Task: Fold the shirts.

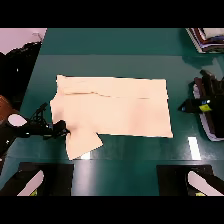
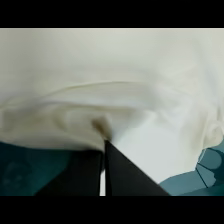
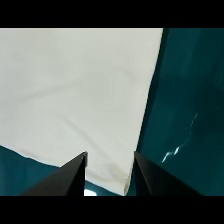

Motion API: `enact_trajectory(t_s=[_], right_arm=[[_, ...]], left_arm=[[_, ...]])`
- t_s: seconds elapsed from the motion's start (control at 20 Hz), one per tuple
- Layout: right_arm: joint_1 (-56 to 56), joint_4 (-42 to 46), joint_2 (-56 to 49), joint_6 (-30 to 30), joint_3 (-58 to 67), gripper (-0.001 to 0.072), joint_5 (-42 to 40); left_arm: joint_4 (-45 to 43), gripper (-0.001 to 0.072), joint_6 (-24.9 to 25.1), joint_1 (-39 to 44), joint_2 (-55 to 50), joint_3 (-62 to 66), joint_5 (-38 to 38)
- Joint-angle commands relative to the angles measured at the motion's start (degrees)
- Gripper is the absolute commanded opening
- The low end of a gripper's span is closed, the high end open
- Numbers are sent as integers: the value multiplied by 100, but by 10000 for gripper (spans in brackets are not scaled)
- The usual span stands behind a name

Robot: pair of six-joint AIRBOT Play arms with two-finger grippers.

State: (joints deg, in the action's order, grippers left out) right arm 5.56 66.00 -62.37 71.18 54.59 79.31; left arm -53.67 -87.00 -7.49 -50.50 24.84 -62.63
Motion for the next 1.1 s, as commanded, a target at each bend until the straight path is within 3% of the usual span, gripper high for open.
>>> enact_trajectory(t_s=[0.0, 0.15, 0.3, 0.45, 0.85, 1.0, 1.05], right_arm=[[522, 155, 168, -15, -835, 343, 212], [1388, -2, 92, -37, -1766, 345, 339], [1773, -697, -264, -376, -2367, 345, 284], [1681, -1150, -509, -490, -2577, 345, 24], [1062, -1202, -15, -455, -2570, 299, -721], [1062, -1200, 142, -463, -2570, 21, -717], [1062, -1200, 227, -487, -2570, 14, -728]], left_arm=[[90, 23, 308, 0, 4, 269, -361], [92, 23, 345, 0, 4, 516, -376], [94, 23, 348, 0, 4, 575, -319], [92, 23, 350, 0, 4, 575, -319], [92, 23, 450, 0, 4, 575, -321], [92, 23, 452, 0, 4, 575, -321], [70, 22, 452, 0, 4, 575, -345]])
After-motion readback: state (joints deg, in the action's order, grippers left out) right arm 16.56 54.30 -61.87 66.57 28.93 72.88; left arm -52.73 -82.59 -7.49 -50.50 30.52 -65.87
